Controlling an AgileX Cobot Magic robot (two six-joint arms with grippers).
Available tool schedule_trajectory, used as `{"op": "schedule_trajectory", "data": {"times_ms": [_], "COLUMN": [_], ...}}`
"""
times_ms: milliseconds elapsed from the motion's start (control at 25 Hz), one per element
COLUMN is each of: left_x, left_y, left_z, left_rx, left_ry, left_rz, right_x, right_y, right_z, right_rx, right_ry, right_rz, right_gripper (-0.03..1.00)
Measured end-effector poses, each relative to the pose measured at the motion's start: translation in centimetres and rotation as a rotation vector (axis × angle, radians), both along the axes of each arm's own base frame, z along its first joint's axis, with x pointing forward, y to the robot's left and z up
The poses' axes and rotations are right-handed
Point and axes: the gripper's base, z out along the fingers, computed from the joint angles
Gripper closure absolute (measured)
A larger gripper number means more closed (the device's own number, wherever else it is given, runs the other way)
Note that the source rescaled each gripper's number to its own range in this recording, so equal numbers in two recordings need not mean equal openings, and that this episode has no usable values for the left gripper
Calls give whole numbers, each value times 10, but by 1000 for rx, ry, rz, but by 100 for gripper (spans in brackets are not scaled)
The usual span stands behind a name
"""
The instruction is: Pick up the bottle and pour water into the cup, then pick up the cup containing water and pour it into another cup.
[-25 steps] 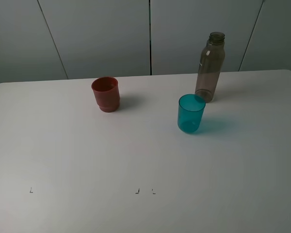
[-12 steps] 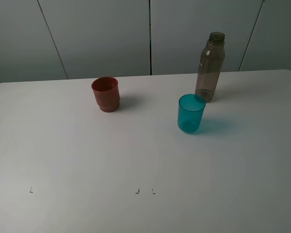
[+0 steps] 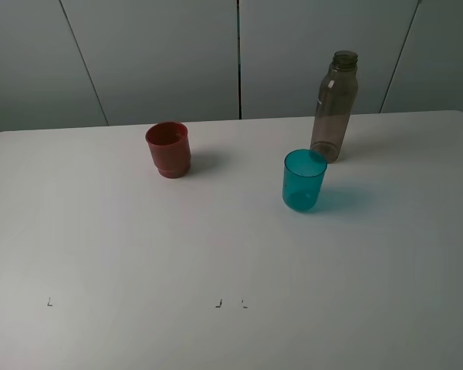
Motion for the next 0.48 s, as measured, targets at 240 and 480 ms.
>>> {"op": "schedule_trajectory", "data": {"times_ms": [240, 480], "left_x": [0, 0], "left_y": [0, 0], "left_z": [0, 0], "left_rx": [0, 0], "left_ry": [0, 0], "left_rz": [0, 0], "right_x": [0, 0], "right_y": [-2, -2], "right_z": [-1, -1], "right_rx": [-6, -5], "right_ry": [3, 1], "right_rz": [20, 18], "right_gripper": [-3, -3]}}
